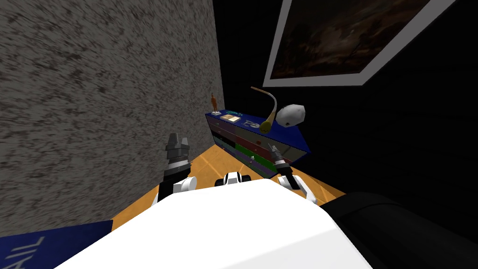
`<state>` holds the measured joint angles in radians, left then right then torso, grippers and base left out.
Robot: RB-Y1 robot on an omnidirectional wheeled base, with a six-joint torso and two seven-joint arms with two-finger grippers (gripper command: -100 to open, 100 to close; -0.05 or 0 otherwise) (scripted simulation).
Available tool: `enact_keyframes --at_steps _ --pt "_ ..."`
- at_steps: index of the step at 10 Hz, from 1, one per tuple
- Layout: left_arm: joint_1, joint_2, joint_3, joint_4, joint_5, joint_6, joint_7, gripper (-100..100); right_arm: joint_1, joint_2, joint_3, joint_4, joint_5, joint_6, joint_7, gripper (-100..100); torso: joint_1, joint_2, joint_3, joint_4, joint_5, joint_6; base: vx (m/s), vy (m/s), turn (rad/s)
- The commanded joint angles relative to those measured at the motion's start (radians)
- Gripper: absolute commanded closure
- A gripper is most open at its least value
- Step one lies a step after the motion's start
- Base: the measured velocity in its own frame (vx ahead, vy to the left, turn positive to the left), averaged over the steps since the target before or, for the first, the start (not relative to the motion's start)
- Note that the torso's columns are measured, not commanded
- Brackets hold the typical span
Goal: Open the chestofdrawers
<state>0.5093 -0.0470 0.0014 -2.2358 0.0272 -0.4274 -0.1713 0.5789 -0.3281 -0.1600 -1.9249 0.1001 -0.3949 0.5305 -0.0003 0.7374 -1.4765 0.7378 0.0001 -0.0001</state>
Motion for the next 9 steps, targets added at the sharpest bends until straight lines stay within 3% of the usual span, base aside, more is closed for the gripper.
enact_keyframes --at_steps 1,3,6,9 --pt "0.000 0.000 0.000 0.000 0.000 0.000 0.000 0 0.014 -0.014 -0.018 0.028 0.016 -0.003 0.056 -100 -0.001 0.001 0.001 0.000 -0.001 0.000 0.053 0.075 0.002" --pt "0.000 0.000 0.000 0.000 0.000 0.000 0.000 0 0.035 -0.045 -0.050 0.084 0.042 -0.010 0.126 -100 0.000 0.002 0.001 0.001 0.000 0.000 0.067 0.117 0.012" --pt "0.000 0.000 0.000 0.000 0.000 0.000 0.000 0 0.045 -0.062 -0.067 0.113 0.055 -0.013 0.182 -100 0.000 -0.001 0.000 0.000 0.000 0.000 0.087 0.097 0.004" --pt "0.000 0.000 0.000 0.000 0.000 0.000 0.000 0 0.064 -0.099 -0.100 0.175 0.082 -0.019 0.265 -100 0.000 0.003 0.002 0.001 0.000 0.000 0.060 0.085 0.009"
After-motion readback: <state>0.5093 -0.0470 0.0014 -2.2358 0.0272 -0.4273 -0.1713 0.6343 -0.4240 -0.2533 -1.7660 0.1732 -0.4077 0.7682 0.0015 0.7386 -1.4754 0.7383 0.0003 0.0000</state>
